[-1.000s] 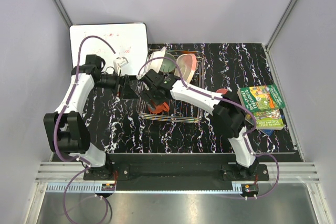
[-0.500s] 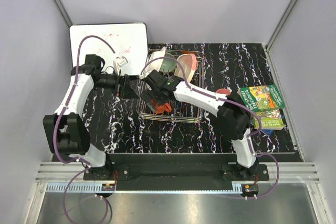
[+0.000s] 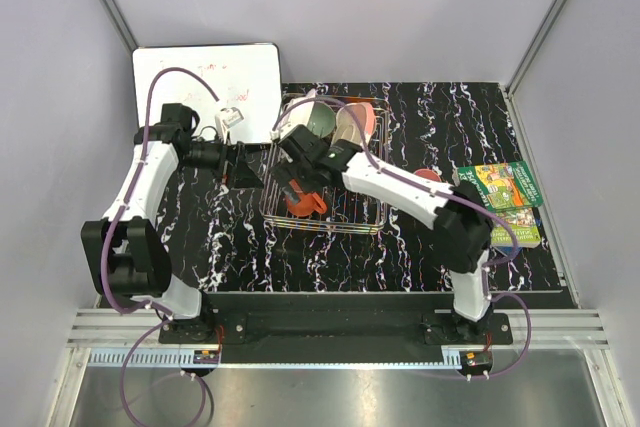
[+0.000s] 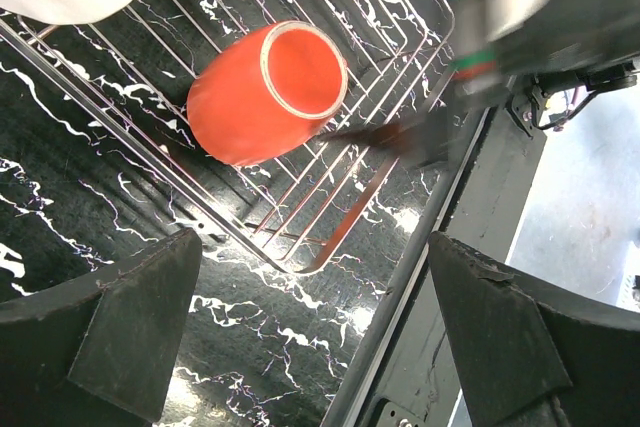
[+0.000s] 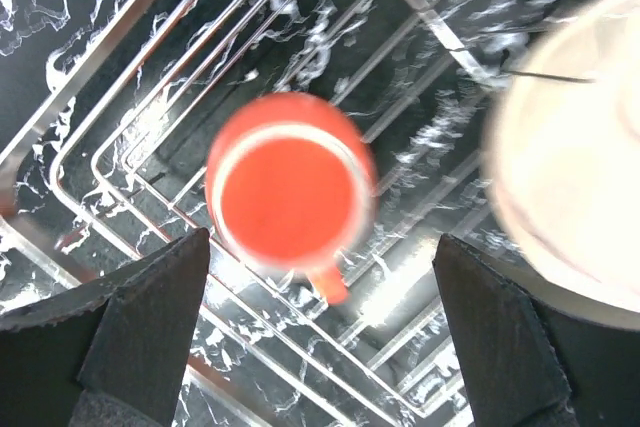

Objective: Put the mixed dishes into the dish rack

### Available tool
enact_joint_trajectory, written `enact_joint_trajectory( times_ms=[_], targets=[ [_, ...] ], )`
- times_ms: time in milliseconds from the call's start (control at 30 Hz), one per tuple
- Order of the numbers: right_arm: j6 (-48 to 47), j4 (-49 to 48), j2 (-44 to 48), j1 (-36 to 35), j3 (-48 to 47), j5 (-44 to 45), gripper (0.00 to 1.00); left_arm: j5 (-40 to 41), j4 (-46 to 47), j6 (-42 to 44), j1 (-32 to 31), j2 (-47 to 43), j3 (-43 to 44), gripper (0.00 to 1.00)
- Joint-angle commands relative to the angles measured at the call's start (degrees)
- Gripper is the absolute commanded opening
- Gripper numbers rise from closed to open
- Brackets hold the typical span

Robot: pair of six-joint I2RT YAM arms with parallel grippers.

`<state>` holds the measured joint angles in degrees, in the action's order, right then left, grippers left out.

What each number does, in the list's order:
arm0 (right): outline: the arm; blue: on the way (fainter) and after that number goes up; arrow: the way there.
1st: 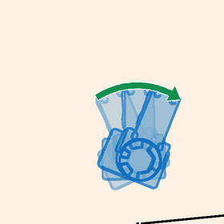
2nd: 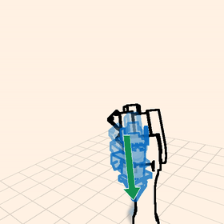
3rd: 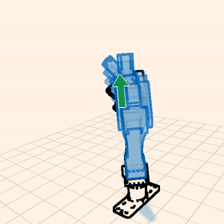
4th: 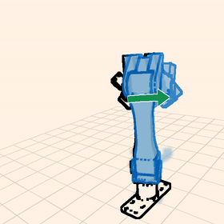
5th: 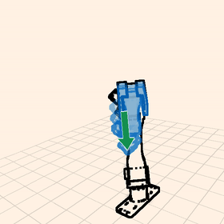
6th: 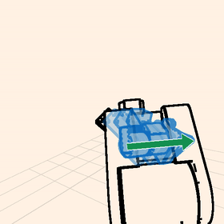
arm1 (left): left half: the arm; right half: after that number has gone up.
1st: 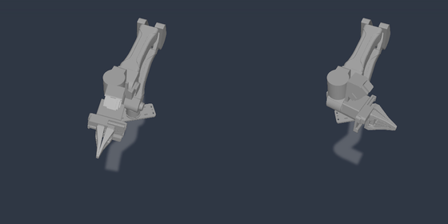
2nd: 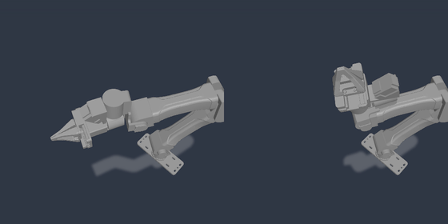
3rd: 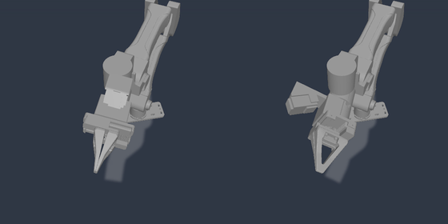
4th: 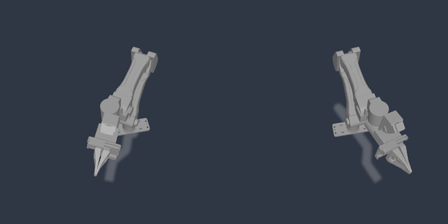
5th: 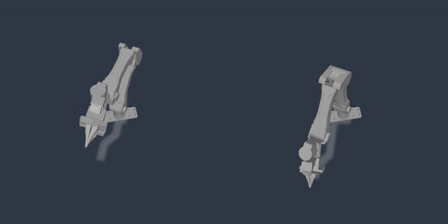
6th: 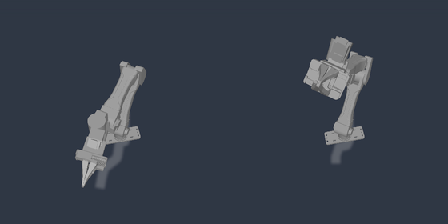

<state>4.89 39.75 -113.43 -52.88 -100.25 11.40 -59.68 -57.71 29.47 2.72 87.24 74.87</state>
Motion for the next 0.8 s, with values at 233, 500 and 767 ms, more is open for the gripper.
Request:
enact_joint_trajectory(
  times_ms=[233, 500, 767],
  targets=[
    [27.9, 7.4, 32.6, 12.3, 20.2, 23.5, 0.92, -1.2, 0.8, -0.7, 0.1, -2.1, 4.4, 0.99],
    [37.6, 9.7, 34.6, 20.3, 32.2, 23.9, 0.88, -1.1, 0.6, -0.9, 0.0, -1.7, 4.8, 0.99],
    [34.8, 2.7, 29.4, 26.7, 32.3, 20.3, 0.86, -0.7, 0.3, -0.2, 0.0, -2.4, 3.5, 0.99]
  ],
)
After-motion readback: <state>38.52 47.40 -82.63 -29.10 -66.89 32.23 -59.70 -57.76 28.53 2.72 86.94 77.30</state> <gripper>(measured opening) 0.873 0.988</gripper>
